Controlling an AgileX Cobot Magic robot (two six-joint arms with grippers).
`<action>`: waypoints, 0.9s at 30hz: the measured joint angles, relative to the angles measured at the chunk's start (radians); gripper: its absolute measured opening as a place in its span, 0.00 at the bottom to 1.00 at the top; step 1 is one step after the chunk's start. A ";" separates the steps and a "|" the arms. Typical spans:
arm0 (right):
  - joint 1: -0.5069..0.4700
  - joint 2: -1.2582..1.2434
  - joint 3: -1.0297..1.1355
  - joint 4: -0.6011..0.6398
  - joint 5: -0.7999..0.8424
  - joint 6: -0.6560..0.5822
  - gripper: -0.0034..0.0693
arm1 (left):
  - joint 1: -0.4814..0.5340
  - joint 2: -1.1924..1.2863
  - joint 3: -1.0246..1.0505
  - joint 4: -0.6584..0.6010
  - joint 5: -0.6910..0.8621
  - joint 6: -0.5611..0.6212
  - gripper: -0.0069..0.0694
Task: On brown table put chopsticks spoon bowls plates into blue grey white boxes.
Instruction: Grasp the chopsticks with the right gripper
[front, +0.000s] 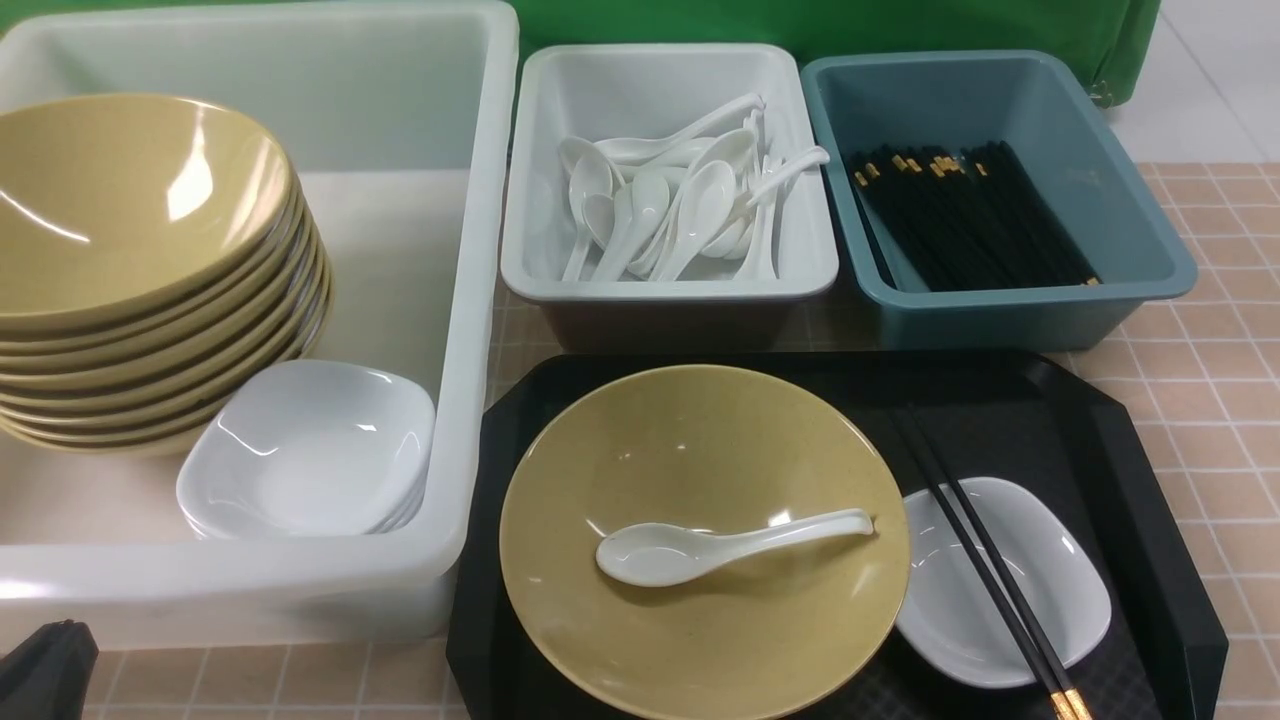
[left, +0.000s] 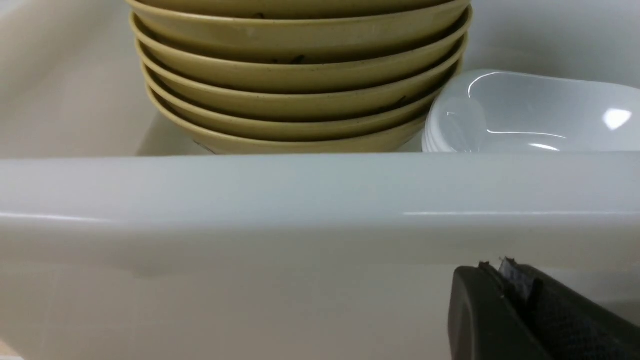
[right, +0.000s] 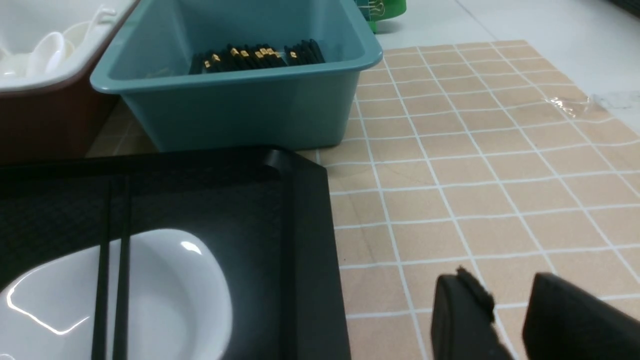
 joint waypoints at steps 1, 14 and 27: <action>0.000 0.000 0.000 0.000 0.000 0.003 0.37 | 0.000 0.000 0.000 0.000 0.000 0.000 0.09; 0.000 0.000 0.000 0.183 -0.010 0.594 0.37 | 0.000 0.000 0.000 -0.796 -0.079 -0.465 0.09; 0.035 0.000 -0.026 0.343 0.071 0.626 0.37 | -0.040 0.000 -0.144 -0.939 0.032 -0.119 0.09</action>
